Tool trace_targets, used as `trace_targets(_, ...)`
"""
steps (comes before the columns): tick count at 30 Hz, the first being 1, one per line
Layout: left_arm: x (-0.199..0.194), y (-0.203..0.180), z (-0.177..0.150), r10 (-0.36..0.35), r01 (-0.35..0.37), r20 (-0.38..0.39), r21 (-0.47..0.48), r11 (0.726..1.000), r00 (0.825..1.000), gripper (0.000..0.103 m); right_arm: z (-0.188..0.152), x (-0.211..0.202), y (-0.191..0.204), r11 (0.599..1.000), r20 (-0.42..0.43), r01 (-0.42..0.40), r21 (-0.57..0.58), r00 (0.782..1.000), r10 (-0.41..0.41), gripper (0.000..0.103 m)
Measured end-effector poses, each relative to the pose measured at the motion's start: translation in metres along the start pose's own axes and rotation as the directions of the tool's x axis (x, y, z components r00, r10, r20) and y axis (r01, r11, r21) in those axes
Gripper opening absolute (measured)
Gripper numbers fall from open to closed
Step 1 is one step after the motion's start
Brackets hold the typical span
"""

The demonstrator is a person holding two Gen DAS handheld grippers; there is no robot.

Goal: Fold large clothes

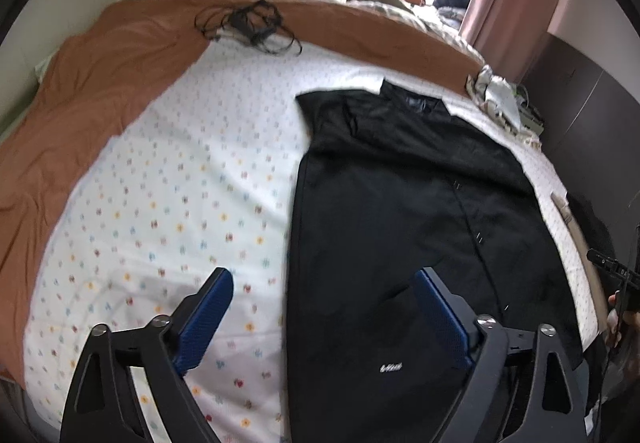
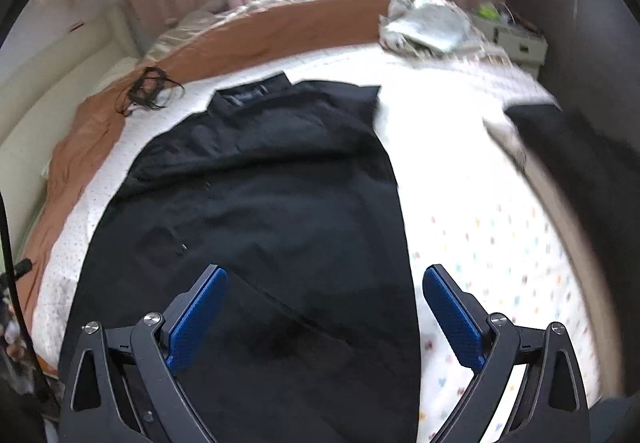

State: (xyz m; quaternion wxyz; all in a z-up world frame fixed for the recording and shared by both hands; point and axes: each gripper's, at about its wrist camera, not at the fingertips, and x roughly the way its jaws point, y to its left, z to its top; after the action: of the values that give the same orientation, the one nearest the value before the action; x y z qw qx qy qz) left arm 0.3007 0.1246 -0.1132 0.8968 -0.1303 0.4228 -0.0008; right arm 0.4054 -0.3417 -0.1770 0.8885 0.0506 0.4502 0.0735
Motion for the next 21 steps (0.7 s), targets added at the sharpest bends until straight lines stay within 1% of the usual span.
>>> trace_targets(2, 0.007, 0.004, -0.009, -0.005, 0.005, -0.024, -0.004, 1.000, 1.000, 0.086, -0.012, 0.007, -0.010, 1.000, -0.018, 0.004, 0.018, 1.000, -0.004, 0.097)
trace_targets(3, 0.011, 0.006, -0.013, -0.006, 0.006, -0.035, -0.006, 1.000, 0.999, 0.085, -0.018, 0.010, -0.014, 1.000, -0.030, 0.005, 0.025, 1.000, -0.005, 0.092)
trace_targets(4, 0.015, 0.010, -0.019, -0.009, 0.008, -0.052, -0.012, 1.000, 0.999, 0.084, -0.025, 0.013, -0.018, 1.000, -0.043, 0.003, 0.031, 0.999, -0.002, 0.090)
trace_targets(5, 0.019, 0.013, -0.025, -0.014, 0.012, -0.065, -0.020, 1.000, 0.998, 0.081, -0.030, 0.015, -0.020, 0.999, -0.054, 0.002, 0.036, 0.999, -0.001, 0.086)
trace_targets(9, 0.031, 0.031, -0.046, -0.046, 0.036, -0.125, -0.081, 0.996, 0.991, 0.070, -0.056, 0.024, -0.037, 0.998, -0.101, 0.009, 0.063, 0.995, -0.002, 0.084)
trace_targets(11, 0.036, 0.039, -0.059, -0.063, 0.045, -0.154, -0.118, 0.992, 0.986, 0.062, -0.069, 0.028, -0.046, 0.996, -0.128, 0.016, 0.085, 0.992, -0.005, 0.084)
trace_targets(13, 0.038, 0.045, -0.071, -0.079, 0.055, -0.172, -0.142, 0.988, 0.982, 0.060, -0.081, 0.029, -0.054, 0.994, -0.145, 0.010, 0.111, 0.989, 0.006, 0.082)
trace_targets(15, 0.033, 0.048, -0.081, -0.101, 0.077, -0.156, -0.152, 0.985, 0.983, 0.059, -0.091, 0.022, -0.058, 0.994, -0.119, -0.009, 0.111, 0.993, 0.022, 0.081)
trace_targets(16, 0.030, 0.049, -0.084, -0.115, 0.090, -0.155, -0.159, 0.983, 0.981, 0.059, -0.095, 0.018, -0.058, 0.994, -0.121, -0.016, 0.109, 0.992, 0.029, 0.081)
trace_targets(18, 0.026, 0.053, -0.089, -0.160, 0.129, -0.159, -0.192, 0.973, 0.974, 0.059, -0.101, 0.014, -0.060, 0.991, -0.121, -0.053, 0.123, 0.990, 0.068, 0.081)
trace_targets(21, 0.018, 0.061, -0.100, -0.253, 0.204, -0.162, -0.269, 0.941, 0.954, 0.059, -0.112, 0.006, -0.065, 0.978, -0.113, -0.130, 0.165, 0.982, 0.150, 0.080)
